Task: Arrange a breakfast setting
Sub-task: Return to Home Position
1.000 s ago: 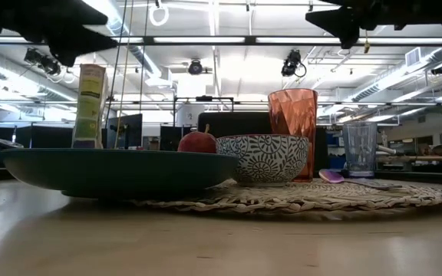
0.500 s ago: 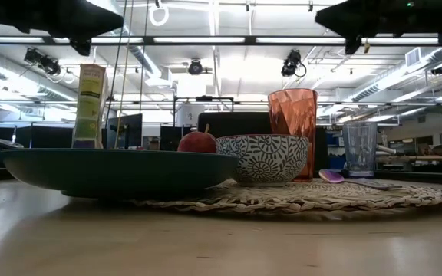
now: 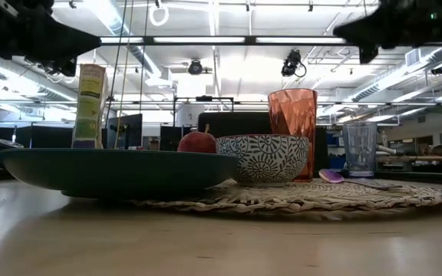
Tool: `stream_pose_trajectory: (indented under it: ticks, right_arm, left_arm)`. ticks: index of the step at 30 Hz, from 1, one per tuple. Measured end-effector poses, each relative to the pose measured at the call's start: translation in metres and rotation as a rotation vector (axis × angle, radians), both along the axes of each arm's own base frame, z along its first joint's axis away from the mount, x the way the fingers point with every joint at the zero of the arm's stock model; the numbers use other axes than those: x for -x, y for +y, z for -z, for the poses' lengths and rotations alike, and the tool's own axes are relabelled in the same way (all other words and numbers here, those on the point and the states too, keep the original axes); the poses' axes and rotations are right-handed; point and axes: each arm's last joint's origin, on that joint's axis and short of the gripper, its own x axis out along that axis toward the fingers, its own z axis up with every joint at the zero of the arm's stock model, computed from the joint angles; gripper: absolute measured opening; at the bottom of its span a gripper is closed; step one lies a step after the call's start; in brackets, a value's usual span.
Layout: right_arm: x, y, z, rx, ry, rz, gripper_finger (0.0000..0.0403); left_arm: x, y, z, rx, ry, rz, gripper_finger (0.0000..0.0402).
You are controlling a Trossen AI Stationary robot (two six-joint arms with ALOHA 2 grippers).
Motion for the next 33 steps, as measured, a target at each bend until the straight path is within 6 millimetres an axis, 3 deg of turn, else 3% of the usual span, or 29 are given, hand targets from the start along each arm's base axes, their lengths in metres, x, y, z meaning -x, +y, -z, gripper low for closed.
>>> stream_pose_trajectory:
  ticks: [4,16,20,25,30,33]
  right_arm:
    - [0.001,0.001,0.019,-0.019,0.036,-0.004,0.0017]
    - [0.029,0.005,0.015,-0.059,-0.077,-0.048,0.0010]
    - [0.033,0.007,0.032,-0.131,-0.102,-0.121,0.0005]
    - [0.032,0.004,0.060,-0.196,-0.071,-0.082,0.0005]
    - [0.036,0.000,0.060,-0.187,-0.051,0.059,0.0004]
    - [0.032,0.003,0.075,-0.152,-0.012,0.063,0.0004]
  left_arm:
    - [0.004,0.004,0.004,-0.004,-0.050,0.006,0.0005]
    - [0.016,0.022,0.003,-0.026,-0.078,-0.028,0.0008]
    - [0.021,0.023,0.004,-0.042,-0.079,-0.027,0.0009]
    - [0.018,0.023,0.015,-0.003,-0.050,-0.018,0.0009]
    - [0.015,0.022,0.025,0.046,-0.061,-0.012,0.0010]
    - [0.014,0.021,0.026,0.043,-0.062,0.012,0.0010]
